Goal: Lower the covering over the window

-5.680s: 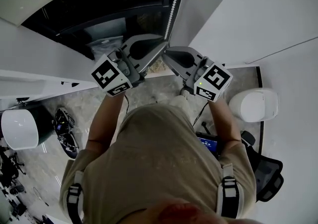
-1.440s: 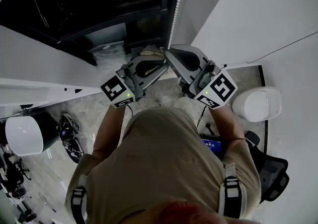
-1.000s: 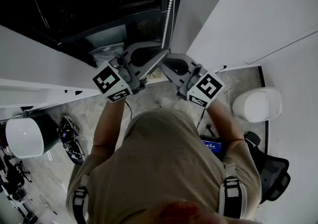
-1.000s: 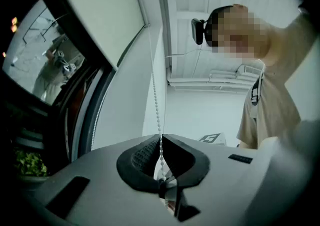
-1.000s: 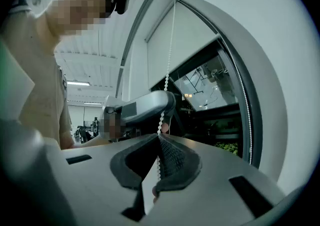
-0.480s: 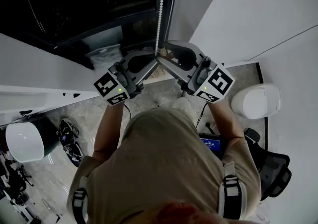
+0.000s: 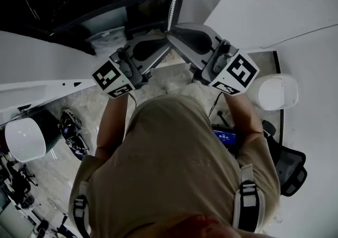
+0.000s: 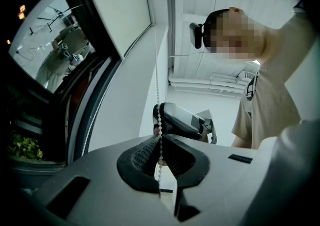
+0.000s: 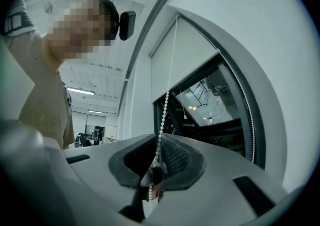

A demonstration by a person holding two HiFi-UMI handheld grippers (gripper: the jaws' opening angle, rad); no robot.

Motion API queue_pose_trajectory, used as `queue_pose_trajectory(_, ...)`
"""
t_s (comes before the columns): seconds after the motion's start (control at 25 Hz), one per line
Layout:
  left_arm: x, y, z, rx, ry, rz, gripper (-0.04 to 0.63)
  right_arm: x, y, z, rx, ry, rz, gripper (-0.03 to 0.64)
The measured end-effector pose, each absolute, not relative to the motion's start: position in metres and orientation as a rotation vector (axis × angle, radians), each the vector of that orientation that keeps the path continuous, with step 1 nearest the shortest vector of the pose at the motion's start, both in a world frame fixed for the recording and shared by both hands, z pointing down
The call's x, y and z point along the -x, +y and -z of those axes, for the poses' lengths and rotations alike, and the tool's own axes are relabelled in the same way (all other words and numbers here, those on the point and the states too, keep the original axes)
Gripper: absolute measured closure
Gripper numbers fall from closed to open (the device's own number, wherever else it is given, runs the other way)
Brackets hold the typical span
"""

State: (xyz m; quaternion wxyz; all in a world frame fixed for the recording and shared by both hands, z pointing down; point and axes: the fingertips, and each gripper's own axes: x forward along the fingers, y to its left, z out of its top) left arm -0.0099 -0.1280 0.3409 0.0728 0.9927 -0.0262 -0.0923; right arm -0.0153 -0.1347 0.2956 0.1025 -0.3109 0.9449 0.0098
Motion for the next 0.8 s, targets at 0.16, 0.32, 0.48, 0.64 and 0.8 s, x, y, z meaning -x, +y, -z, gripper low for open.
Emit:
queue_pose_trajectory(0.16, 0.004, -0.127, -0.348, -2.988, -0.088, 0.286, 0.571, 0.016, -0.136, -0.301, 0.941, 2.81, -0.048, 0.586)
queue_pose_trajectory(0.32, -0.004, -0.119, -0.356, -2.978, -0.086, 0.288, 0.571, 0.011, -0.135, -0.308, 1.0, 2.809, -0.051, 0.584)
queue_pose_trajectory(0.48, -0.02, -0.121, -0.36, -2.984, -0.08, 0.268, 0.571, -0.006, -0.138, -0.31, 1.066, 2.797, -0.075, 0.586)
queue_pose_trajectory(0.64, -0.018, -0.122, -0.362, -2.99, -0.094, 0.279, 0.571, -0.004, -0.139, -0.312, 1.083, 2.801, -0.082, 0.586)
queue_pose_trajectory(0.8, -0.006, -0.123, -0.356, -3.029, -0.136, 0.287, 0.571, 0.009, -0.139, -0.305, 1.068, 2.79, -0.095, 0.586)
